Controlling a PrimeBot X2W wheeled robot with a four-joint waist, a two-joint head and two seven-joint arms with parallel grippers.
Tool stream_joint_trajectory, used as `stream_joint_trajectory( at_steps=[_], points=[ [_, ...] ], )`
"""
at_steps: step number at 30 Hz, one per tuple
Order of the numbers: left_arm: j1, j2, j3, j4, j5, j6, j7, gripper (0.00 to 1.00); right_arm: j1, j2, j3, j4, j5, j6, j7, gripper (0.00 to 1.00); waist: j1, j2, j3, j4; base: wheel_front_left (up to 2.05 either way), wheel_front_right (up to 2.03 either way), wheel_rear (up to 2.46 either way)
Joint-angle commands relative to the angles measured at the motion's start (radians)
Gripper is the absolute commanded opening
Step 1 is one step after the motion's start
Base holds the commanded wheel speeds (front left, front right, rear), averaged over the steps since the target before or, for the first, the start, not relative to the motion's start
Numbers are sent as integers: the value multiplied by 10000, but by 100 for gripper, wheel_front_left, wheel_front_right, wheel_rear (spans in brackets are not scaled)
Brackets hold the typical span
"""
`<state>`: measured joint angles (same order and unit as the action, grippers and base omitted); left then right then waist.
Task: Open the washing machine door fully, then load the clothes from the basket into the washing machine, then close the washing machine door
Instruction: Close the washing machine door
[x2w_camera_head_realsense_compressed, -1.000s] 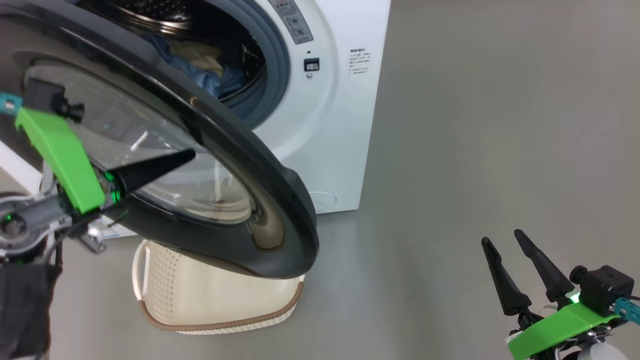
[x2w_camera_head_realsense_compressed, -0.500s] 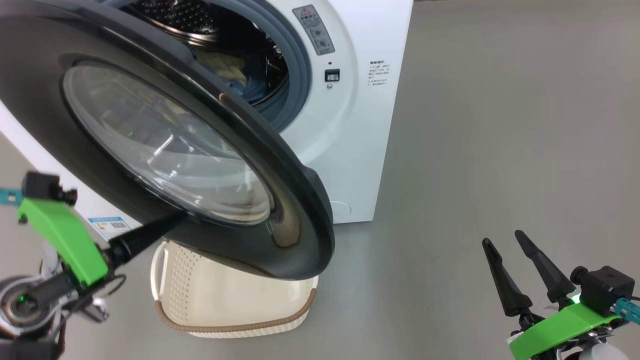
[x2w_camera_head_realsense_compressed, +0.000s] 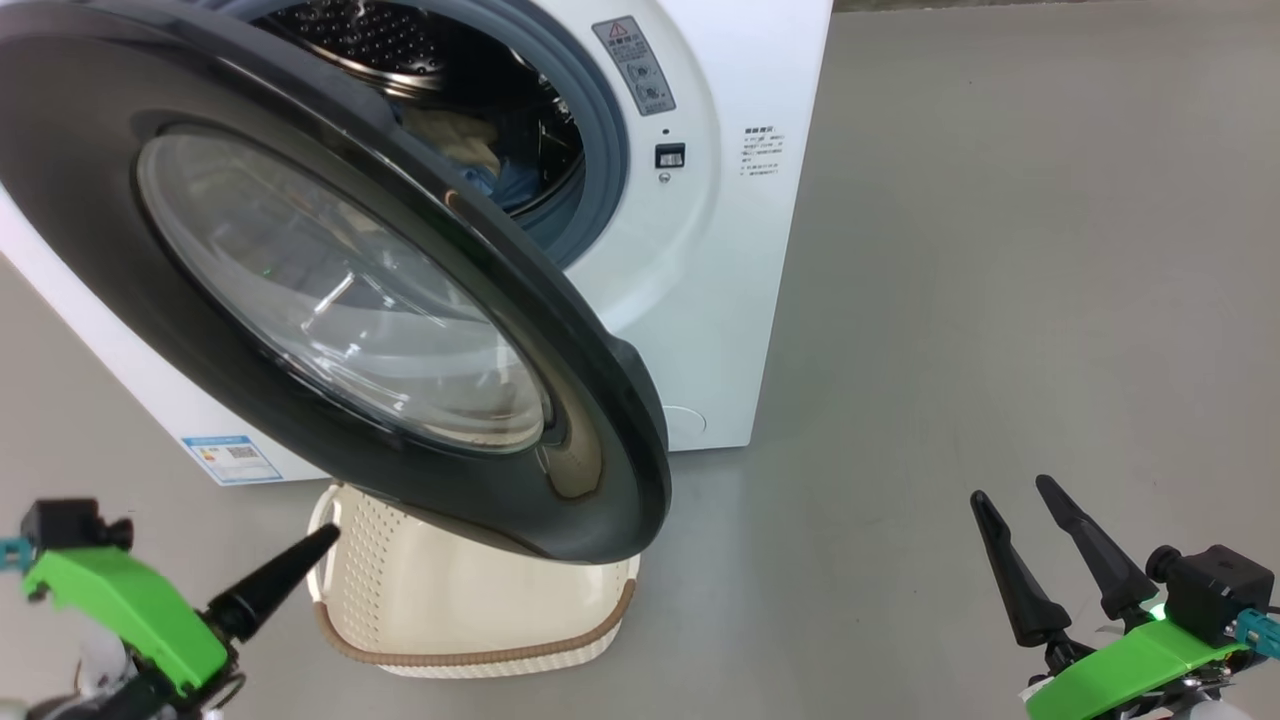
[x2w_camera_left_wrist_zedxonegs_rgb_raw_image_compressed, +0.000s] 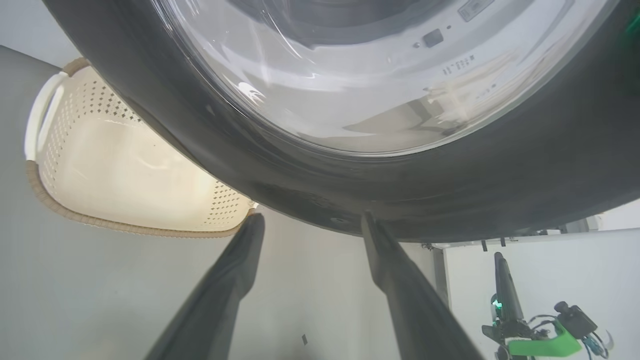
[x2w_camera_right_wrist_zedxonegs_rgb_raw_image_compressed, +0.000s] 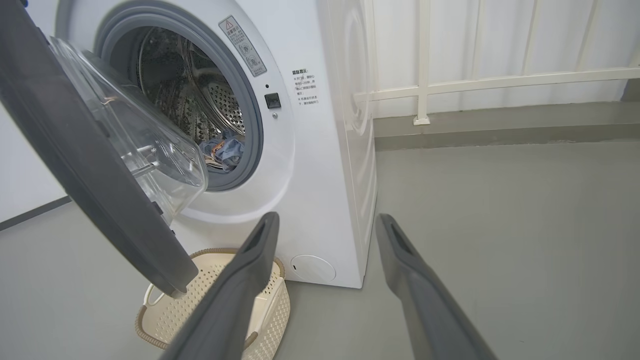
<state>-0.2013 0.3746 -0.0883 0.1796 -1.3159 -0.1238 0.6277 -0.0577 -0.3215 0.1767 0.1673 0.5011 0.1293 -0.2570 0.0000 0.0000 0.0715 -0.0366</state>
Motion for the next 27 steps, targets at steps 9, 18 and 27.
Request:
stream_joint_trajectory(
  at_steps=[9,18,27],
  points=[
    [428,497,-595,12,966,-69,-3637,100,58,-234,20,-273,-88,14,-48,100,0,0,85,-36,0,0,0],
    [528,948,-1861,683,2196,-69,-7780,100,25,-244,-76,-277,-84,14,-48,100,0,0,108,-115,0,0,0],
    [374,221,-754,908,5565,-69,-8889,100,73,-206,-221,-290,-85,14,-48,100,0,0,134,-141,0,0,0]
  ],
)
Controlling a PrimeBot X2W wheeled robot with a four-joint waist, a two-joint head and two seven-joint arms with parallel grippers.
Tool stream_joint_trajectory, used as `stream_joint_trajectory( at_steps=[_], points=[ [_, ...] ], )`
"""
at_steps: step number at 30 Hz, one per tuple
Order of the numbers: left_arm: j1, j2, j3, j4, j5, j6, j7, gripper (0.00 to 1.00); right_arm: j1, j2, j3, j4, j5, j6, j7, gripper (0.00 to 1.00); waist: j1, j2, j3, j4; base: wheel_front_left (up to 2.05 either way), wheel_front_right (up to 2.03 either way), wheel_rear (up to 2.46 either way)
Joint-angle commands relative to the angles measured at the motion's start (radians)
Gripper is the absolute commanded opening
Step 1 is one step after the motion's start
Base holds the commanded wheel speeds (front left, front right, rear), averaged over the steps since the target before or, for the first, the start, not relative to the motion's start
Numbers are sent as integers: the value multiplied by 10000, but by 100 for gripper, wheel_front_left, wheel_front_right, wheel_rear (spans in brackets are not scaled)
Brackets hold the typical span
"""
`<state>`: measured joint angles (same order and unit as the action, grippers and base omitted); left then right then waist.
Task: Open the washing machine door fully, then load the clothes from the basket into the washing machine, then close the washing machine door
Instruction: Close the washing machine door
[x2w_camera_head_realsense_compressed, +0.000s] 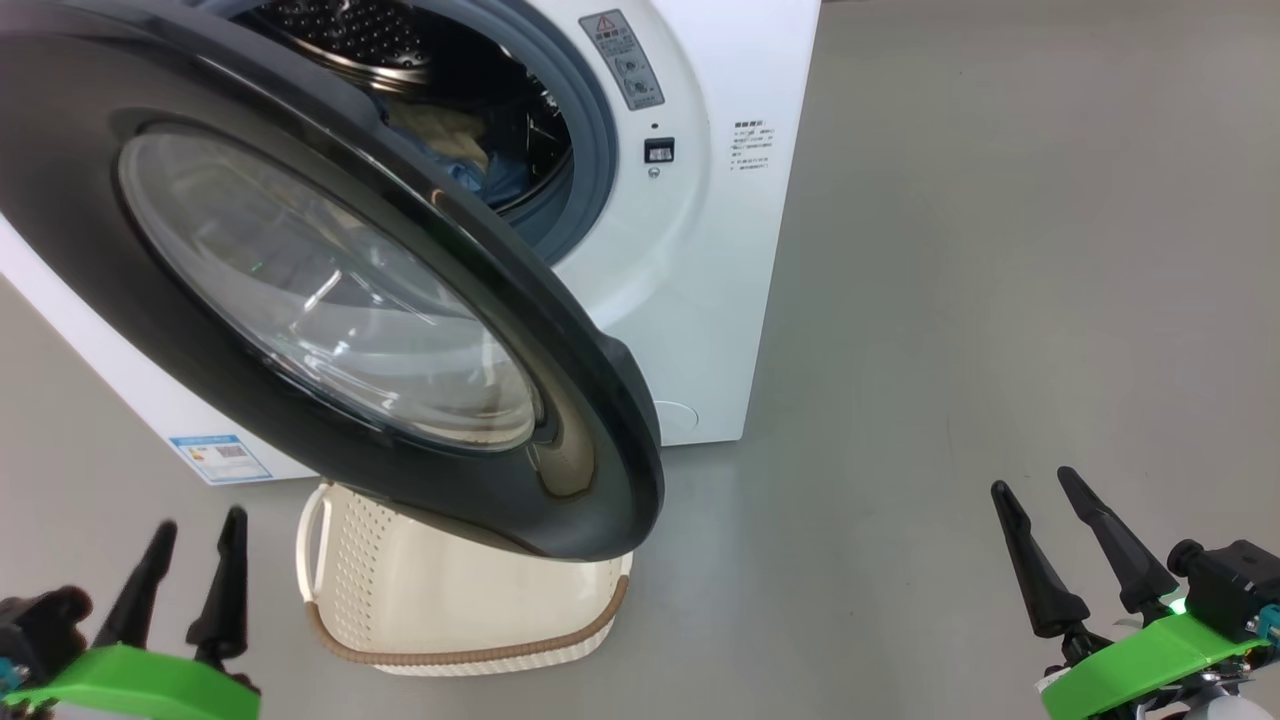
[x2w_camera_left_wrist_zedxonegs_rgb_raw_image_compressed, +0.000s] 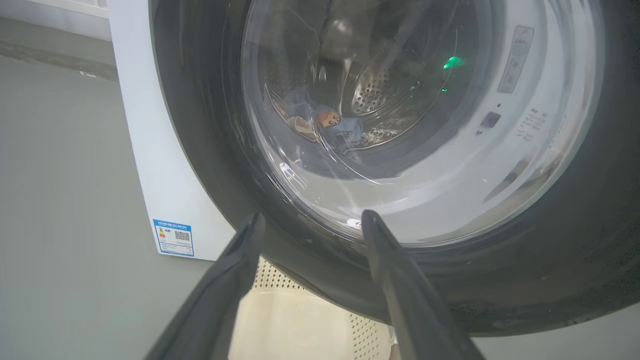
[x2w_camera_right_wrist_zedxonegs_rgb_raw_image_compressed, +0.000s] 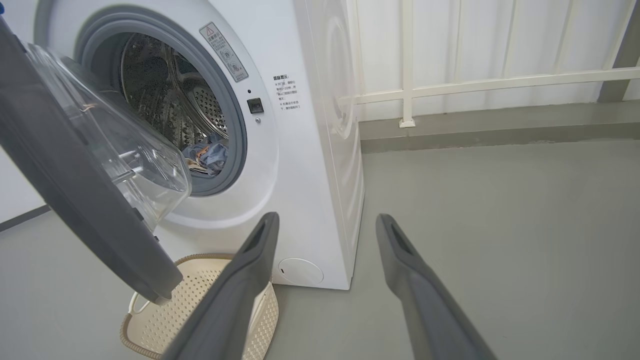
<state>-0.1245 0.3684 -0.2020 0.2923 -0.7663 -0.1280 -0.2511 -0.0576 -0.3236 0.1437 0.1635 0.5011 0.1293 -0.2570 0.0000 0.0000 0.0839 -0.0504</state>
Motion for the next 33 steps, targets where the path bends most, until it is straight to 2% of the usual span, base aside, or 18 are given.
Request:
stream_joint_trajectory(
  at_steps=[1,6,13,21,33],
  points=[
    [-305,88,678,-351,644,-27,-102,100,69,-176,100,-259,-90,14,-48,100,0,0,25,-13,0,0,0],
    [183,-769,1465,-975,2884,-27,-104,100,69,-160,86,-242,-98,14,-48,100,0,0,28,-81,0,0,0],
    [862,-1665,2179,-1532,4296,-27,-105,100,142,-141,41,-200,-100,14,-48,100,0,0,-75,-186,0,0,0],
    [1376,-2113,2455,-1356,4666,-27,-106,100,282,-87,-22,-138,-113,14,-48,100,0,0,-182,-235,0,0,0],
    [1506,-2183,2501,-1358,4764,-27,-106,100,367,-64,-79,-112,-130,14,-48,100,0,0,-244,-221,0,0,0]
  ],
)
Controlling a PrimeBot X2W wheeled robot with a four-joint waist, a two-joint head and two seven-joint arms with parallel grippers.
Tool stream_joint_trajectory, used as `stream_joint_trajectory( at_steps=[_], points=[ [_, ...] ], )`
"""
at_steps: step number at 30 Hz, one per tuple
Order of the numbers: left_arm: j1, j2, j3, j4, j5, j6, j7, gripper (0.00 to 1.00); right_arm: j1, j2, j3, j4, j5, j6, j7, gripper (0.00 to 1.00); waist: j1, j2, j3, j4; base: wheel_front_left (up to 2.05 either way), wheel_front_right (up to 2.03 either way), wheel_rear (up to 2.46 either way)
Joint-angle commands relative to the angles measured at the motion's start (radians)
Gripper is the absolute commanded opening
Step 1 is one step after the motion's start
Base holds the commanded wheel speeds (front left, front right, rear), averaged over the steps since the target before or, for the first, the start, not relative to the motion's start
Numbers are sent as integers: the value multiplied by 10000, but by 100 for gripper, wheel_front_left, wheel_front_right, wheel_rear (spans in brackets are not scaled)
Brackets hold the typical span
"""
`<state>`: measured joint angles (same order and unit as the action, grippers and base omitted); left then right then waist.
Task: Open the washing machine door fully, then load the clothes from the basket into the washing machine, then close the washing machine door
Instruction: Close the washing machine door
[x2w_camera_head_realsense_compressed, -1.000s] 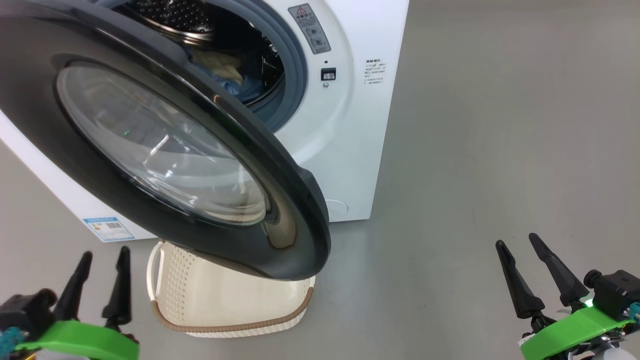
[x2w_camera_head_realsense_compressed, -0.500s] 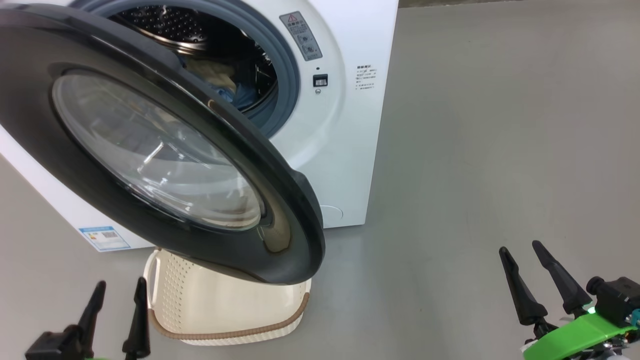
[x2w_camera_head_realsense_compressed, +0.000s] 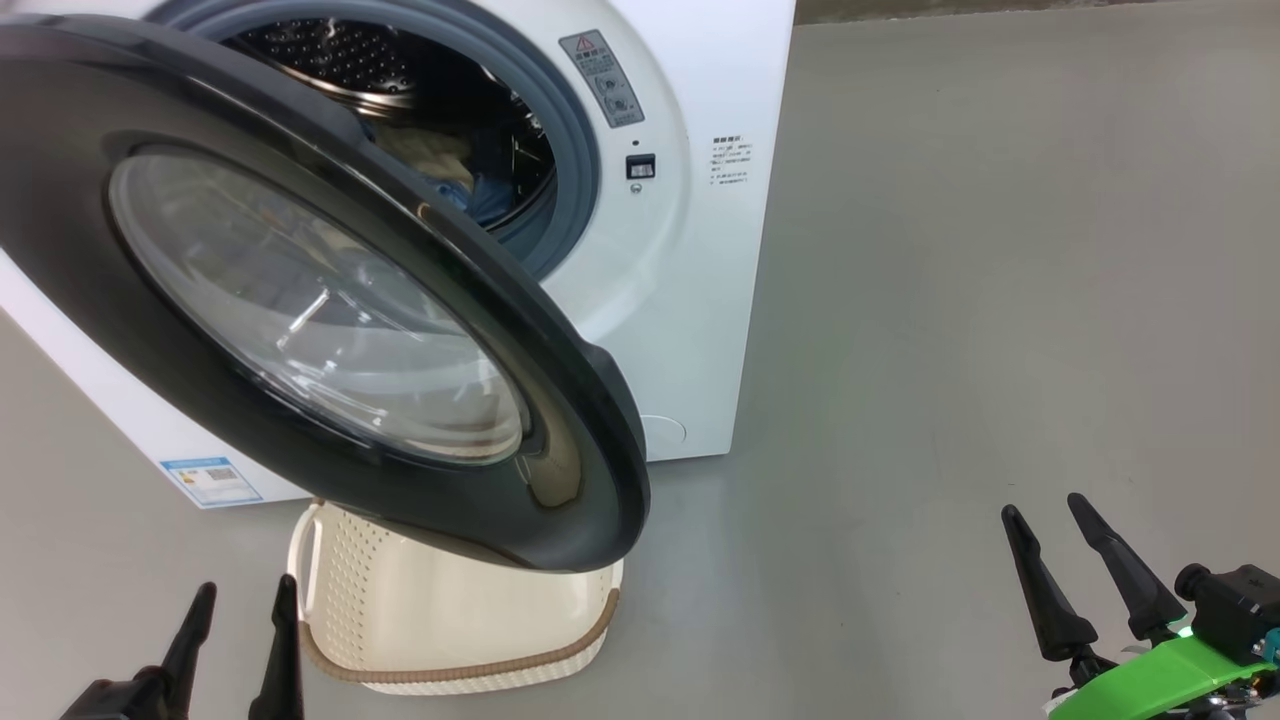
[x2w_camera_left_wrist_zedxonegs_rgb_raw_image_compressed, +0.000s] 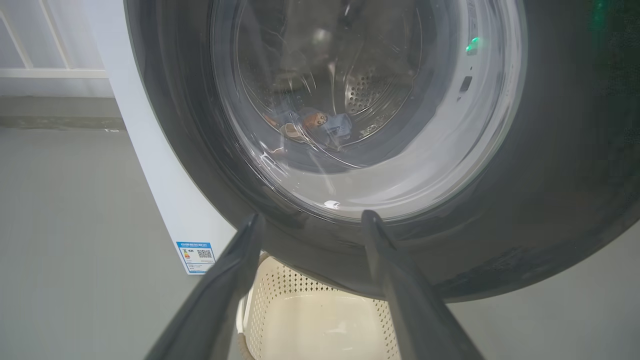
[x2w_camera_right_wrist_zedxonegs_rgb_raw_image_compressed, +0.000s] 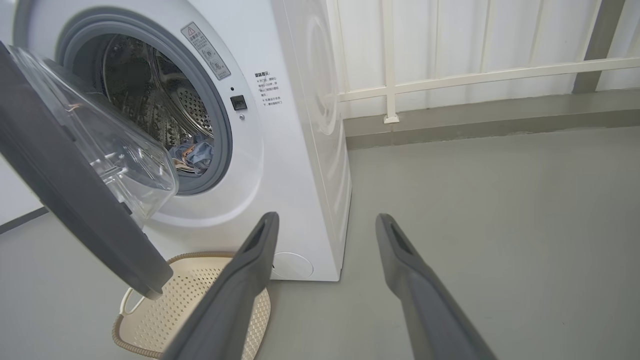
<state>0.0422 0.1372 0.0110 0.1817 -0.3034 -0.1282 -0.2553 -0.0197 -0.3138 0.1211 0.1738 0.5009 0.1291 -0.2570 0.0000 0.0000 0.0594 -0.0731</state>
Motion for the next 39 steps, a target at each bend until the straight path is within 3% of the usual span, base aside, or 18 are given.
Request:
stream_joint_trajectory(
  at_steps=[1,6,7,8,10,11,22,31,39],
  points=[
    [-162,129,372,-263,144,-25,-64,100,-15,-164,148,-218,-125,16,-48,100,0,0,9,8,0,0,0],
    [-212,140,313,-261,152,-25,-64,100,-67,-147,134,-217,-113,16,-48,100,0,0,60,28,0,0,0],
    [-228,130,328,-265,142,-25,-64,100,-89,-132,126,-213,-109,16,-48,92,0,0,71,30,0,0,0],
    [-238,122,335,-258,131,-25,-64,100,-110,-109,120,-207,-97,16,-48,60,0,0,74,31,0,0,0],
    [-259,115,338,-243,109,-25,-64,100,-187,-36,96,-214,-64,16,-48,12,0,0,82,31,0,0,0],
    [-267,108,344,-238,100,-25,-64,100,-233,-1,120,-227,-48,16,-48,0,0,0,76,32,0,0,0],
    [-166,-142,633,-523,92,-25,-64,100,-1338,346,549,-481,133,16,-48,0,0,0,-25,244,0,0,0],
    [-91,-306,650,-768,148,-25,-64,100,-2800,687,939,-1823,330,16,-48,0,0,0,-42,613,0,0,0],
    [25,-501,533,-940,168,-25,-64,100,-3418,962,2662,-3479,665,16,-48,0,0,0,-256,1136,0,0,0]
  ],
)
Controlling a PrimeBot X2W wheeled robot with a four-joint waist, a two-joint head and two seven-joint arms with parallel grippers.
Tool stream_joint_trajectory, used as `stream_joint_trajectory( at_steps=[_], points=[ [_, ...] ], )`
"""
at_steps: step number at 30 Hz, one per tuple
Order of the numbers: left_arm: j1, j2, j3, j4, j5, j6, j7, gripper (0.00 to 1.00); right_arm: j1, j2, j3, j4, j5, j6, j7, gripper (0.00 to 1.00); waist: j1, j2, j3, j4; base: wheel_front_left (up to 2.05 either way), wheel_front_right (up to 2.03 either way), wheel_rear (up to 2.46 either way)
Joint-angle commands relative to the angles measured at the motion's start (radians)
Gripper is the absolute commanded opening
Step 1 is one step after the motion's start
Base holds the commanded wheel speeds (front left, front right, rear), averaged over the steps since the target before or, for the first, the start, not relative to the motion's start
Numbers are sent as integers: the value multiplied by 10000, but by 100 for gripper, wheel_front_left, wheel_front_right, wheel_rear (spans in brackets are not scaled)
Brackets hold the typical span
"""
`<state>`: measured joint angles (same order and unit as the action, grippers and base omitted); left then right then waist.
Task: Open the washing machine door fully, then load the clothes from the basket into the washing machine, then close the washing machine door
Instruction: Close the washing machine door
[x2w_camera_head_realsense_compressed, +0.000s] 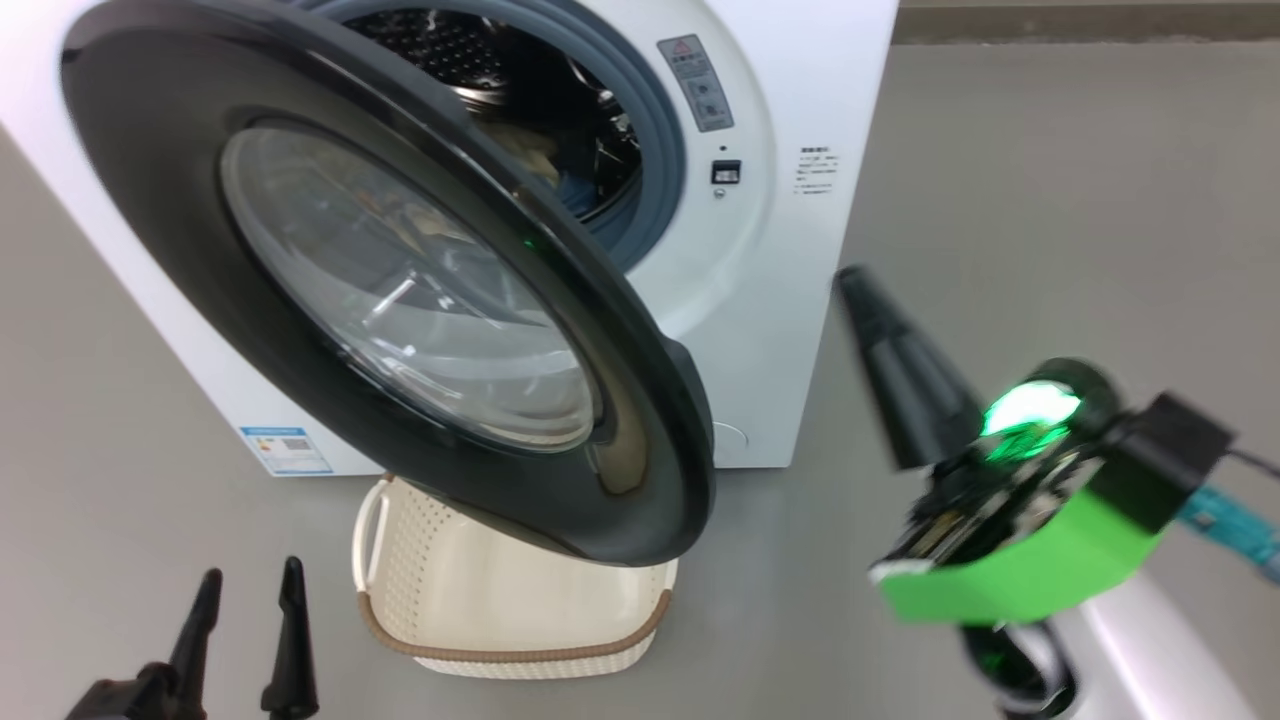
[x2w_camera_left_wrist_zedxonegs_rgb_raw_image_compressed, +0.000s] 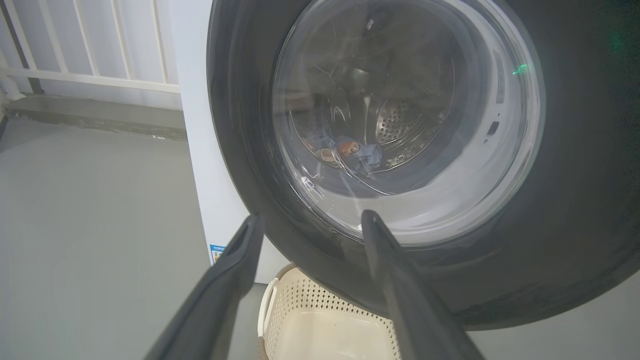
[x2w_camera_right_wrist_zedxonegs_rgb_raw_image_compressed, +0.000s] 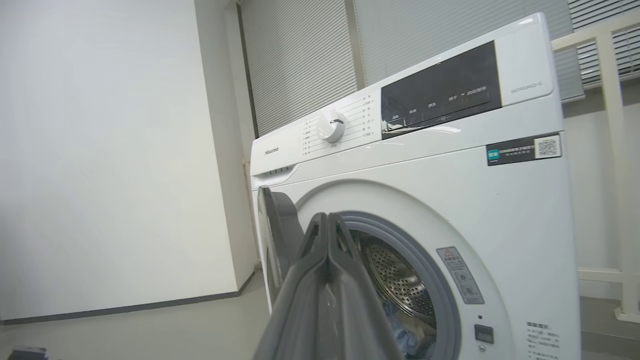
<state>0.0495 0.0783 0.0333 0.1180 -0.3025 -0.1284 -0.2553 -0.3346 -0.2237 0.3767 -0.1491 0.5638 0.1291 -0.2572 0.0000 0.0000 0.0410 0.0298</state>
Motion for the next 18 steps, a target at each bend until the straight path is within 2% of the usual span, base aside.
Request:
stream_joint_trajectory(
  at_steps=[1,5,10,18],
  points=[
    [-27,67,270,-322,165,-23,-64,100,-290,70,421,-331,53,16,-46,0,0,0,-85,173,0,0,0],
    [35,-21,182,-354,149,-23,-64,100,-309,93,1765,-250,79,16,-46,0,0,0,-107,414,0,0,0],
    [70,-96,61,-330,121,-23,-64,100,-111,162,3052,577,259,16,-46,0,0,0,-107,709,0,0,0],
    [-10,-178,-96,-295,108,-23,-65,100,291,150,4011,2337,488,16,-46,0,0,0,86,999,0,0,0]
  ],
)
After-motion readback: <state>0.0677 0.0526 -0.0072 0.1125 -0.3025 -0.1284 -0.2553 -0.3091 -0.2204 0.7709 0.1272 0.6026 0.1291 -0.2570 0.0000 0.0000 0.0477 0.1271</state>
